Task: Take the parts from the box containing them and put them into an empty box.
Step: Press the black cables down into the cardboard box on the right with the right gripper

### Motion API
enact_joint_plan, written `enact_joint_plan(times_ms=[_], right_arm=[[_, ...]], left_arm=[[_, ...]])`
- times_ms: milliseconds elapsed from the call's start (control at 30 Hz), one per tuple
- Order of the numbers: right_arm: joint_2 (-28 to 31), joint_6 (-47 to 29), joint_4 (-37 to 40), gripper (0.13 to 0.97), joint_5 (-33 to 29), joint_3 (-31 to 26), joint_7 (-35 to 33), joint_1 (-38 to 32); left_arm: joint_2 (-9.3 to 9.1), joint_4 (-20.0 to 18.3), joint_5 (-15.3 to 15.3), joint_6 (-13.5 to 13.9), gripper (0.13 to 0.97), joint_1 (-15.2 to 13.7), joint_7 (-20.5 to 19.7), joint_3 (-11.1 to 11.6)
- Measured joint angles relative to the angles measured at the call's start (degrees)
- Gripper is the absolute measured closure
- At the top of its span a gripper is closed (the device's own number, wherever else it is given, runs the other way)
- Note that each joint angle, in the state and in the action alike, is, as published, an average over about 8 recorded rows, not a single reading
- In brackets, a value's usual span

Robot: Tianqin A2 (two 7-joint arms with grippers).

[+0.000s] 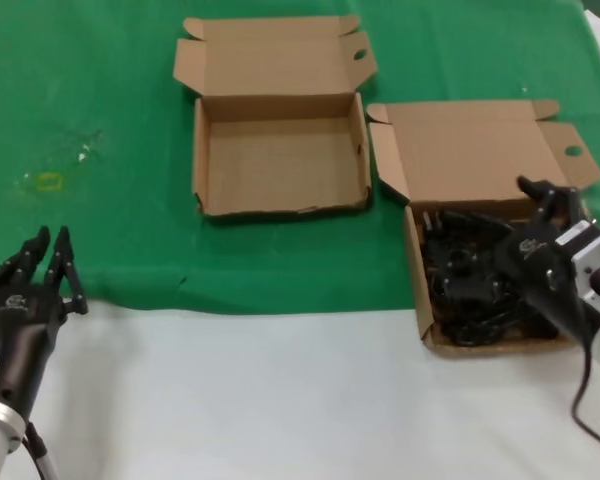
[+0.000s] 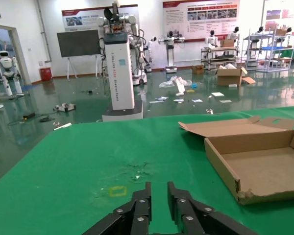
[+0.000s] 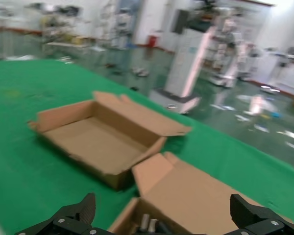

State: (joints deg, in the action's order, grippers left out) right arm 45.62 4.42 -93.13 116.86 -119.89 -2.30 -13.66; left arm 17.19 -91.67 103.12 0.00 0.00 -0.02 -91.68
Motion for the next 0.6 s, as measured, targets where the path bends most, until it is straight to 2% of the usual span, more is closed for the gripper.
enact_joint_plan(times_ms=[100, 233, 400, 600], right_arm=[[5.6, -2.4, -0.7, 0.129, 0.3, -5.2, 2.4, -4.4], [11.6, -9.1, -1.0, 0.129, -3.9, -10.2, 8.4, -10.7], [15.4, -21.2, 0.0, 0.129, -12.4, -11.8, 14.7, -17.3], [16.3, -36.2, 3.2, 0.129, -18.9, -12.2, 14.0, -24.7]], left_arm=[[0.00, 0.0, 0.0, 0.0, 0.850, 0.0, 0.0, 0.0], [0.00, 0.0, 0.0, 0.0, 0.883, 0.0, 0.0, 0.0], [0.00, 0.0, 0.0, 0.0, 0.937, 0.0, 0.0, 0.0], [0.00, 0.0, 0.0, 0.0, 0.947, 0.0, 0.0, 0.0]])
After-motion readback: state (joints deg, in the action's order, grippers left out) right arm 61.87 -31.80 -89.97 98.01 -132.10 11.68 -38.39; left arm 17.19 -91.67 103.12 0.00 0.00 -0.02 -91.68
